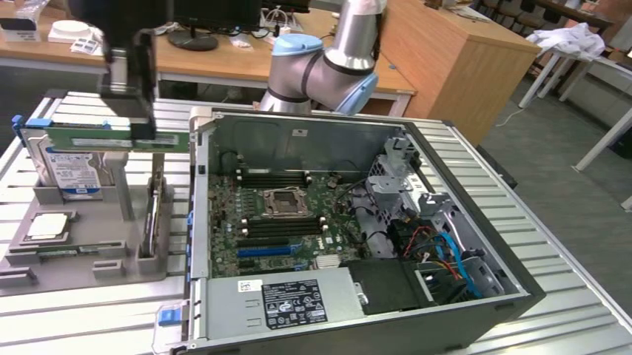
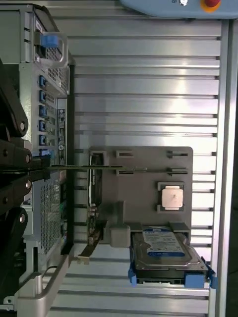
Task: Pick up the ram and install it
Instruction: 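Pick up the ram and move it above insertion slot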
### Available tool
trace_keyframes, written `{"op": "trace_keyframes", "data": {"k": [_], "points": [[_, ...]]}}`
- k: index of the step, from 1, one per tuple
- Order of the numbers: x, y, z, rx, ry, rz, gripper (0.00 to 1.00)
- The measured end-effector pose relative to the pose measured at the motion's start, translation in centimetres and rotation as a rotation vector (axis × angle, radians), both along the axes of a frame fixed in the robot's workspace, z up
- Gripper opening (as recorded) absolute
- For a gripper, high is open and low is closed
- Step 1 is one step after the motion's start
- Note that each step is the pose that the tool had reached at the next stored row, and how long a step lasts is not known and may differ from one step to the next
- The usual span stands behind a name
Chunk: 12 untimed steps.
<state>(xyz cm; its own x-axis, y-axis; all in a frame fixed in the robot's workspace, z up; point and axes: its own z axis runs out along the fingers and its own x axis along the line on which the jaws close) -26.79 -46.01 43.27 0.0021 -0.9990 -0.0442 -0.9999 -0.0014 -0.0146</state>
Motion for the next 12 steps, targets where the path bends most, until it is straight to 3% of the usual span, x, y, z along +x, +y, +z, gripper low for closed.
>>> {"op": "trace_keyframes", "data": {"k": [12], "points": [[4.8,0.00,0.00,0.0138,0.0002,0.000,0.11]]}}
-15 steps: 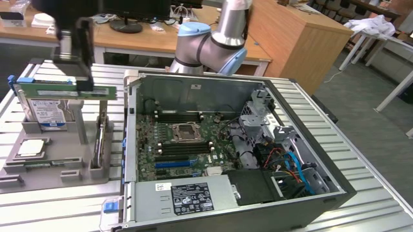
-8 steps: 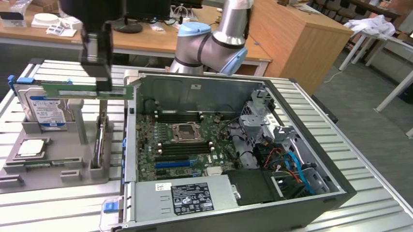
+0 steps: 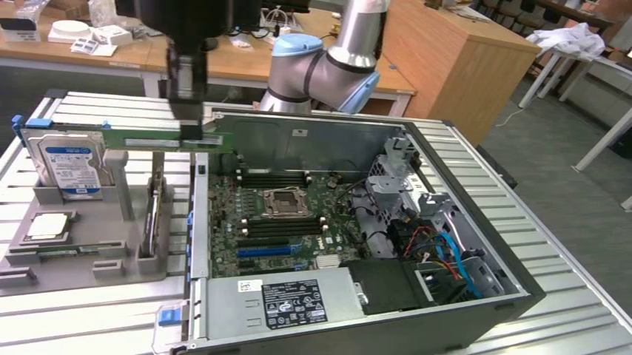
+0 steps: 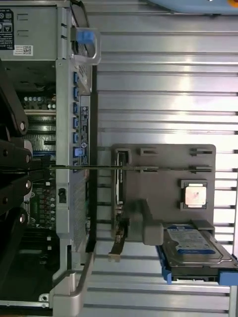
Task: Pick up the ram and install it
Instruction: 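Pick up the ram and move it above insertion slot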
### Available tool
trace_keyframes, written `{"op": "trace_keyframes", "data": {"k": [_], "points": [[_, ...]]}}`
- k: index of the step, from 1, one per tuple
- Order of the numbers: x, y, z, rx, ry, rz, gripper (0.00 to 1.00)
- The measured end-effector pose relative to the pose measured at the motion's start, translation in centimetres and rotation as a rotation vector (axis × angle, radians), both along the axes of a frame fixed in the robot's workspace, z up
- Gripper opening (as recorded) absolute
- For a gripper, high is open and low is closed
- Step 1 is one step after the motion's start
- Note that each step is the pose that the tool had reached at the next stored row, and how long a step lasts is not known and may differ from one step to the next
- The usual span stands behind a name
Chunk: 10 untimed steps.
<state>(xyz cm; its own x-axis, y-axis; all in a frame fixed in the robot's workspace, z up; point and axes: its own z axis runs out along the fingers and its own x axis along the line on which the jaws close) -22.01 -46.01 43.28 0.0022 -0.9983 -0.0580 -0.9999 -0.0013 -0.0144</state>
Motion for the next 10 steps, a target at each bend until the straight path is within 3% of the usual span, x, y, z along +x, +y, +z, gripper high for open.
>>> {"op": "trace_keyframes", "data": {"k": [10], "points": [[4.0,0.00,0.00,0.0077,0.0004,0.000,0.11]]}}
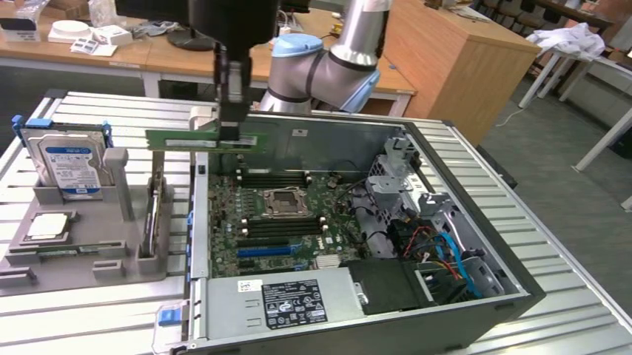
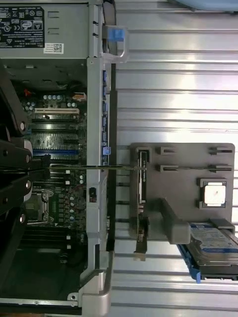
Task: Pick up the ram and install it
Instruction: 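Pick up the ram and move it above insertion slot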
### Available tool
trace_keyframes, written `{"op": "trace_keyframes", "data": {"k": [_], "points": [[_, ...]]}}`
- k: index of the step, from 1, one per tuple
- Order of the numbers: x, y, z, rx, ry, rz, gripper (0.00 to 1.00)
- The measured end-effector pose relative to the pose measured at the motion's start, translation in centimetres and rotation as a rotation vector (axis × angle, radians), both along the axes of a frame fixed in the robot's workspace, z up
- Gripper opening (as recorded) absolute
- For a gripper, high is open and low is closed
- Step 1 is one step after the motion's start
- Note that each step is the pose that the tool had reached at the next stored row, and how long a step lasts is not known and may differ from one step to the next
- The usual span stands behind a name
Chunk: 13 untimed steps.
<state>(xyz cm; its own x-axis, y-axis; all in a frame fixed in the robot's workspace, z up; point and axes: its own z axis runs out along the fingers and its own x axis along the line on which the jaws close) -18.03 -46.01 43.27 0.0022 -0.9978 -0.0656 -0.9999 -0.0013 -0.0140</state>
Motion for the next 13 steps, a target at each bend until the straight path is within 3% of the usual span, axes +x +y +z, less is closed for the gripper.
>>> {"op": "trace_keyframes", "data": {"k": [13], "points": [[4.4,0.00,0.00,0.0040,0.0003,0.000,0.11]]}}
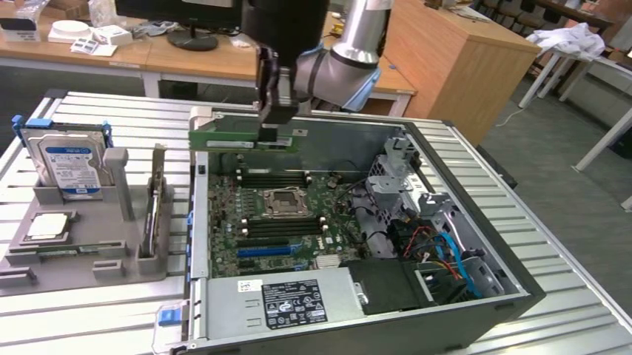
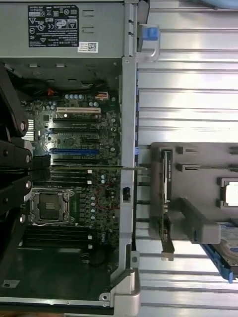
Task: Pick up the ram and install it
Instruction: 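Pick up the ram and move it above insertion slot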
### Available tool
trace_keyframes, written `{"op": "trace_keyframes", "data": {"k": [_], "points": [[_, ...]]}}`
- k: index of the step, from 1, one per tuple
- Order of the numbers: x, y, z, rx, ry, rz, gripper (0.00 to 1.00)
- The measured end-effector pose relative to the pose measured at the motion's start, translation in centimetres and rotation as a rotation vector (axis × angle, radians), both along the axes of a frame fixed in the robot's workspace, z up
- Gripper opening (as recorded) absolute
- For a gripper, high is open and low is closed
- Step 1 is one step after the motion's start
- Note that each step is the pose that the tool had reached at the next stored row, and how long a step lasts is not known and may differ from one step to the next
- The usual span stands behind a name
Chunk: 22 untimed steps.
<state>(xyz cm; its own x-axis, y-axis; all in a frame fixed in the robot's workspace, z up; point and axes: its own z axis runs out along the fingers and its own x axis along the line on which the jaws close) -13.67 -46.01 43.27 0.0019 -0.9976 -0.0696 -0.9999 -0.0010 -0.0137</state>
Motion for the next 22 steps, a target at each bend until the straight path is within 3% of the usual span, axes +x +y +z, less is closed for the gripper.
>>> {"op": "trace_keyframes", "data": {"k": [12,19,22], "points": [[4.7,0.00,0.01,0.0026,0.0011,0.000,0.11],[4.9,0.00,-0.01,0.0034,0.0011,0.000,0.11],[4.9,0.00,-0.47,0.0050,0.0010,0.000,0.11]]}}
